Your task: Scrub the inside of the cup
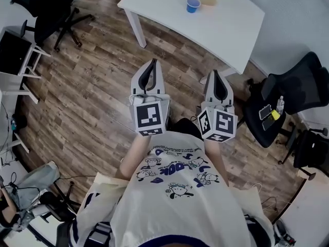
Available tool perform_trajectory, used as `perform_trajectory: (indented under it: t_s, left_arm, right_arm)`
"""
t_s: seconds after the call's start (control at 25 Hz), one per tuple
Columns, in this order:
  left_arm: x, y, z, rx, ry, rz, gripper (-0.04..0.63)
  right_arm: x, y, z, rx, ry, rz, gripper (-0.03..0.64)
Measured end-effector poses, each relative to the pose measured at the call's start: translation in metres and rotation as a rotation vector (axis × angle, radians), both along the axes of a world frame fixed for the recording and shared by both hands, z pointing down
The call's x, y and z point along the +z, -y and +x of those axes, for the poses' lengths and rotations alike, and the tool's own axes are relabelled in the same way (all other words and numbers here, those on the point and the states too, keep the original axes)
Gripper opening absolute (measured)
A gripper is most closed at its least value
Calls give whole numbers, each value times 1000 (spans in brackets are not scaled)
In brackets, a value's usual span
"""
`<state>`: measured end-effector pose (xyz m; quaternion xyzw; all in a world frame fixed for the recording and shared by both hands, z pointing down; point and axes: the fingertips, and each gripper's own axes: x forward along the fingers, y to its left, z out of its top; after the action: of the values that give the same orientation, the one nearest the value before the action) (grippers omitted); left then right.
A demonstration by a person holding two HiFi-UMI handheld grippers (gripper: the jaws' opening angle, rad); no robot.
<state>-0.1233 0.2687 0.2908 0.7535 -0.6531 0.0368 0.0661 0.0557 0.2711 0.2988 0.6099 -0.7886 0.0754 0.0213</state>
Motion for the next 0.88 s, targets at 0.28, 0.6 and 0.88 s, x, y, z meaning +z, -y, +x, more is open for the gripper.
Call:
perform_trajectory:
  t_s: [0.28, 0.6, 0.88]
  left_arm:
    - [9, 20, 0, 9, -2, -24, 26]
    - [14, 48, -3, -1, -5, -50, 26]
    - [17, 81, 2, -17, 13, -52, 26]
  right_arm:
    - [4, 19, 3, 9, -8, -12, 28]
    - [8, 44, 6, 8, -10, -27, 28]
    - [14, 83, 14, -1, 4, -33, 28]
